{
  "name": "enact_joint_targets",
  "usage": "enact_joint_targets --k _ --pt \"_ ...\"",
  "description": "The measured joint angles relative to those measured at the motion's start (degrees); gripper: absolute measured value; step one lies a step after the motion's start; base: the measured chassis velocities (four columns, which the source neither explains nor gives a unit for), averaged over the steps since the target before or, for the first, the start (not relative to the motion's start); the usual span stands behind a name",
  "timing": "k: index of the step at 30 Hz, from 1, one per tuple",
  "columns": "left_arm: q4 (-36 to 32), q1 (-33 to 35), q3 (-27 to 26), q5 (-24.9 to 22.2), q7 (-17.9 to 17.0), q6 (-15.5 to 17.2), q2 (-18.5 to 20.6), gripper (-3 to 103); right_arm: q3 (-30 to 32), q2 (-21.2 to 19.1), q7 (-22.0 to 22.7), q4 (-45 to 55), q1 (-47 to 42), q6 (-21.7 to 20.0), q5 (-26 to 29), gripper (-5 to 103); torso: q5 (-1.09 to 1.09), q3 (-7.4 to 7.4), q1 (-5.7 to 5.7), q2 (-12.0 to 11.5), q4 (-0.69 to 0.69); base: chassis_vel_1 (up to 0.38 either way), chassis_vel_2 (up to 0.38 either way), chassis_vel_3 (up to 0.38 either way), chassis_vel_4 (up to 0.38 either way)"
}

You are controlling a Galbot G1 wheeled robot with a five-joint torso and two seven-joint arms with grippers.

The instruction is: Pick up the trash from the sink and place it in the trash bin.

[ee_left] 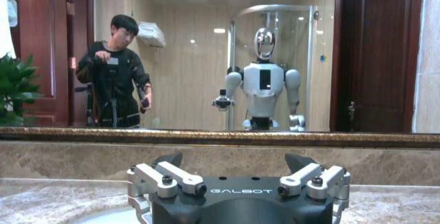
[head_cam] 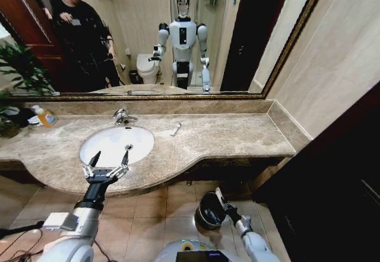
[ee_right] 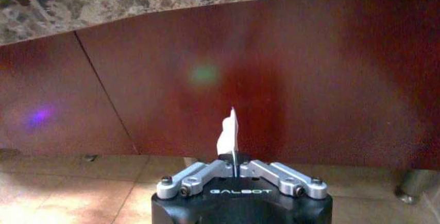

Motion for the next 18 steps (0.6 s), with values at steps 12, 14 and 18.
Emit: enact_joint_targets --k 12,14,18 --pt "0.0 0.0 0.0 0.0 0.0 0.0 0.0 100 -0.1 -0.7 0.7 1.3 -0.4 0.0 -0.2 40 0.00 0.00 0.00 0.0 0.00 0.000 0.000 0.000 0.000" --pt "0.0 0.0 0.0 0.0 0.0 0.0 0.0 100 -0.1 -0.6 0.7 1.6 -0.6 0.0 -0.3 51 0.01 0.00 0.00 0.0 0.00 0.000 0.000 0.000 0.000" --pt "0.0 0.0 0.0 0.0 0.0 0.0 0.0 100 -0.2 -0.7 0.7 1.6 -0.7 0.1 -0.7 68 0.01 0.00 0.00 0.0 0.00 0.000 0.000 0.000 0.000"
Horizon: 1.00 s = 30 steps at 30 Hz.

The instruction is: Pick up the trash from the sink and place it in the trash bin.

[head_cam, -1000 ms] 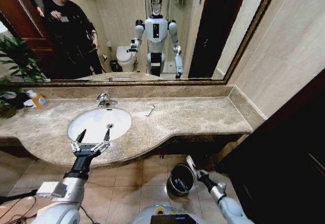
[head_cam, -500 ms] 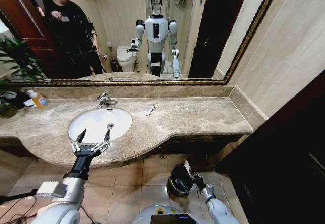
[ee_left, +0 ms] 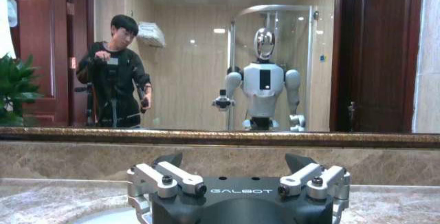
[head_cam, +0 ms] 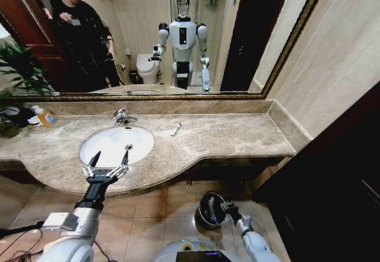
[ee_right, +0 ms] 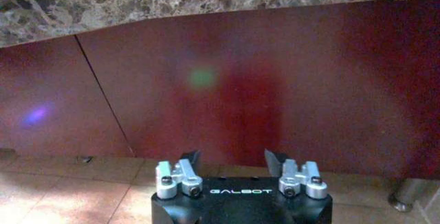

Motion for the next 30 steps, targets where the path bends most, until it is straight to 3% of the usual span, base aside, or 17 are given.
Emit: enact_joint_targets --k 2,5,6,9,30 --pt "0.0 0.0 0.0 0.0 0.0 0.0 0.0 100 0.0 0.0 0.0 0.0 0.0 0.0 0.0 68 0.00 0.00 0.00 0.0 0.00 0.000 0.000 0.000 0.000" --pt "0.0 0.0 0.0 0.0 0.0 0.0 0.0 100 -0.1 -0.2 0.0 -0.3 0.2 0.0 0.0 84 -0.01 0.00 0.00 0.0 0.00 0.000 0.000 0.000 0.000" --pt "0.0 0.0 0.0 0.0 0.0 0.0 0.0 100 -0.1 -0.2 0.0 -0.3 0.2 0.0 0.0 84 -0.01 0.00 0.00 0.0 0.00 0.000 0.000 0.000 0.000" --pt "0.0 0.0 0.0 0.0 0.0 0.0 0.0 100 -0.2 -0.1 -0.1 -0.4 0.2 0.0 -0.2 98 0.00 0.00 0.00 0.0 0.00 0.000 0.000 0.000 0.000" --pt "0.0 0.0 0.0 0.0 0.0 0.0 0.0 100 -0.3 -1.3 -0.2 2.7 -1.2 -2.1 0.4 100 0.00 0.00 0.00 0.0 0.00 0.000 0.000 0.000 0.000"
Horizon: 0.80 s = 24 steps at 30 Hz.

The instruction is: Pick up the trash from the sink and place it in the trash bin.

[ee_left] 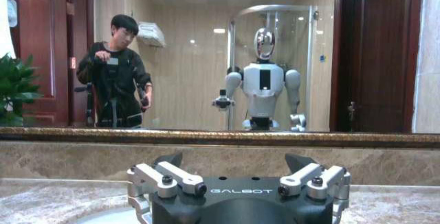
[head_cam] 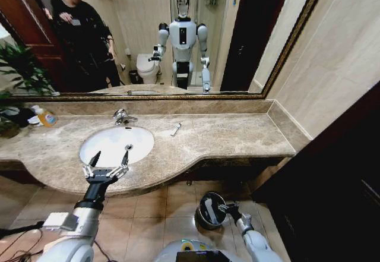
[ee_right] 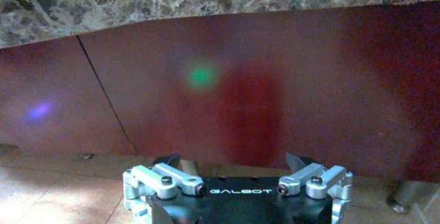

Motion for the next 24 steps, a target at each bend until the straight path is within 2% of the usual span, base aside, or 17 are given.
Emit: enact_joint_targets --k 5,14,15,17,18,21,24 --pt "0.0 0.0 0.0 0.0 0.0 0.0 0.0 100 0.5 -1.2 -0.7 4.8 -2.1 -1.5 0.4 100 0.01 0.00 0.00 0.0 0.00 0.000 0.000 0.000 0.000" --pt "0.0 0.0 0.0 0.0 0.0 0.0 0.0 100 2.1 -6.6 -2.4 20.5 -11.0 -1.6 5.9 100 -0.01 0.00 0.00 0.0 0.00 0.000 0.000 0.000 0.000" --pt "0.0 0.0 0.0 0.0 0.0 0.0 0.0 100 2.6 -7.1 -3.9 22.2 -12.3 -1.0 6.8 100 -0.01 0.00 0.00 0.0 0.00 0.000 0.000 0.000 0.000" --pt "0.0 0.0 0.0 0.0 0.0 0.0 0.0 100 4.4 -7.8 -9.6 25.6 -14.6 1.2 8.6 100 0.01 0.00 0.00 0.0 0.00 0.000 0.000 0.000 0.000" --pt "0.0 0.0 0.0 0.0 0.0 0.0 0.0 100 4.4 -7.8 -9.6 25.6 -14.6 1.2 8.6 100 0.01 0.00 0.00 0.0 0.00 0.000 0.000 0.000 0.000" --pt "0.0 0.0 0.0 0.0 0.0 0.0 0.0 100 7.3 -8.1 -15.2 29.4 -16.5 2.5 9.6 100 0.01 0.00 0.00 0.0 -0.01 0.000 0.000 0.000 0.000" --pt "0.0 0.0 0.0 0.0 0.0 0.0 0.0 100 10.6 -7.9 -17.8 34.5 -17.1 1.1 11.9 100 0.00 0.00 -0.01 0.0 0.00 0.000 0.000 0.000 0.000"
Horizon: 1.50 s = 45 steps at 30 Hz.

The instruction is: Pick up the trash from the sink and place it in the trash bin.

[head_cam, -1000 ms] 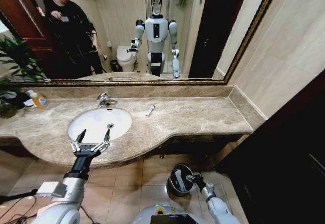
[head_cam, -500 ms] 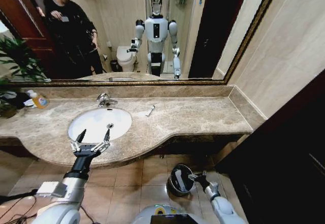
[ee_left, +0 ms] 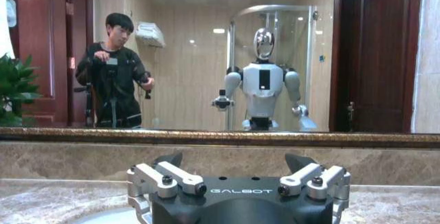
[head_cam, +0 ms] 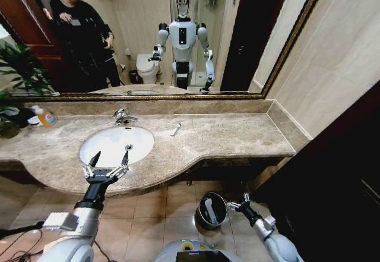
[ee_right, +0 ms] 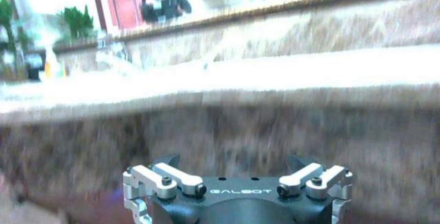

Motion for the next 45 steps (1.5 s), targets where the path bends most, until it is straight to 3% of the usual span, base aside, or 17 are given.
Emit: enact_joint_targets --k 2,6,10,13,18,20,26,27,30,32,34,39,41,45 --pt "0.0 0.0 0.0 0.0 0.0 0.0 0.0 100 2.0 0.1 -0.6 2.3 0.3 -2.0 1.4 100 0.00 0.00 0.00 0.0 0.00 0.000 0.000 0.000 0.000" --pt "0.0 0.0 0.0 0.0 0.0 0.0 0.0 100 9.1 0.0 -1.0 9.9 3.4 -10.6 4.4 100 -0.02 0.00 0.01 0.0 0.00 0.000 0.000 0.000 0.000" --pt "0.0 0.0 0.0 0.0 0.0 0.0 0.0 100 9.9 -1.0 0.3 14.5 5.6 -15.6 4.8 100 -0.02 0.00 0.00 0.0 0.00 0.000 0.000 0.000 0.000" --pt "0.0 0.0 0.0 0.0 0.0 0.0 0.0 100 6.1 -2.8 3.8 16.6 10.6 -22.2 4.5 100 0.00 0.00 0.00 0.0 0.00 0.000 0.000 0.000 0.000" --pt "0.0 0.0 0.0 0.0 0.0 0.0 0.0 100 1.0 -3.7 5.7 14.7 17.9 -27.2 2.9 100 0.00 0.01 0.00 0.0 0.00 0.000 0.000 0.000 0.000" --pt "0.0 0.0 0.0 0.0 0.0 0.0 0.0 100 -4.2 -4.1 9.7 12.4 23.8 -29.5 2.7 100 -0.01 0.01 0.01 0.0 0.00 0.000 0.000 0.000 0.000" --pt "0.0 0.0 0.0 0.0 0.0 0.0 0.0 100 -15.5 -2.9 19.5 5.7 34.8 -32.3 2.2 100 0.00 0.02 0.01 0.0 0.01 0.000 0.000 0.000 0.000" --pt "0.0 0.0 0.0 0.0 0.0 0.0 0.0 100 -15.5 -2.9 19.5 5.7 34.8 -32.3 2.2 100 0.00 0.02 0.01 0.0 0.01 0.000 0.000 0.000 0.000" --pt "0.0 0.0 0.0 0.0 0.0 0.0 0.0 100 -23.0 -0.7 27.7 4.3 40.1 -34.5 3.0 100 -0.02 0.02 0.01 0.0 0.01 0.000 0.000 0.000 0.000" --pt "0.0 0.0 0.0 0.0 0.0 0.0 0.0 100 -24.0 -0.4 28.9 4.2 40.9 -34.6 3.1 100 0.00 0.01 0.01 0.0 0.01 0.000 0.000 0.000 0.000" --pt "0.0 0.0 0.0 0.0 0.0 0.0 0.0 100 -28.4 1.2 33.9 3.8 44.3 -35.3 3.3 100 -0.03 0.01 0.01 0.0 0.01 0.000 0.000 0.000 0.000" --pt "0.0 0.0 0.0 0.0 0.0 0.0 0.0 100 -32.9 3.6 37.3 1.9 48.8 -35.8 3.6 100 -0.03 0.01 0.01 0.0 0.01 0.000 0.000 0.000 0.000" --pt "0.0 0.0 0.0 0.0 0.0 0.0 0.0 100 -35.6 7.7 37.6 -4.8 54.1 -35.2 3.4 100 -0.03 0.01 0.01 0.0 0.01 0.000 0.000 0.000 0.000" --pt "0.0 0.0 0.0 0.0 0.0 0.0 0.0 100 -36.7 10.1 38.5 -8.4 56.1 -35.0 3.2 100 -0.02 0.01 0.02 0.0 0.01 0.000 0.000 0.000 0.000"
